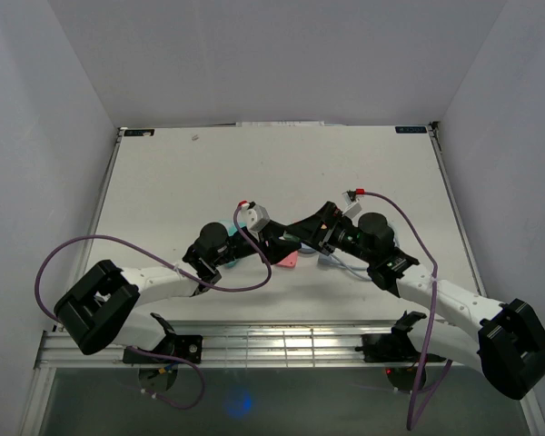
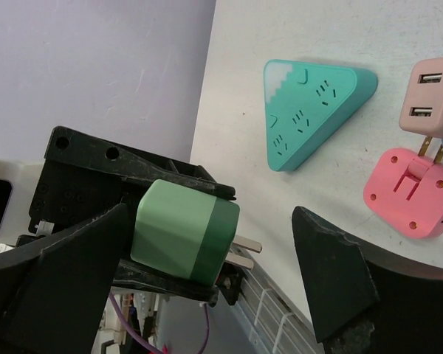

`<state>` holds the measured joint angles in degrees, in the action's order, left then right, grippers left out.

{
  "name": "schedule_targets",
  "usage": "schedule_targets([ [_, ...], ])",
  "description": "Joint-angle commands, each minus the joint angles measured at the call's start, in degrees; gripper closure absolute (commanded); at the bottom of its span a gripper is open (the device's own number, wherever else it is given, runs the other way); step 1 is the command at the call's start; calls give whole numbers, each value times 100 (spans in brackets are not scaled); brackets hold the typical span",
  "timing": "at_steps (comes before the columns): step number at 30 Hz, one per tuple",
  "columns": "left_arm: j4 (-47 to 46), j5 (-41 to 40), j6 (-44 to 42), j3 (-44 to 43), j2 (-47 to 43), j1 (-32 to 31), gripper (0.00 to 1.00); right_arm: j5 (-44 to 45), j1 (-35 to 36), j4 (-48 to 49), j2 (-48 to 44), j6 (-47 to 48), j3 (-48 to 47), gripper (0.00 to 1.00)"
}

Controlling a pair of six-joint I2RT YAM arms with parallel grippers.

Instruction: Insert the plug

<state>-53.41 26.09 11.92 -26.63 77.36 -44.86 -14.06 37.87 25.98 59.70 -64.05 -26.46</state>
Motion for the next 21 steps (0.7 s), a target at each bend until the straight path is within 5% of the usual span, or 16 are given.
schedule_targets([
  [1, -56, 107, 47, -158, -20, -31, 100, 132, -60, 233, 59, 138, -193, 3],
  [10, 58, 212, -41, -246, 95, -31, 100, 202, -113, -259, -11, 463, -509, 16],
  [21, 261, 222, -190, -395, 271, -31, 100, 255, -113, -1103, -20, 1088, -923, 20],
])
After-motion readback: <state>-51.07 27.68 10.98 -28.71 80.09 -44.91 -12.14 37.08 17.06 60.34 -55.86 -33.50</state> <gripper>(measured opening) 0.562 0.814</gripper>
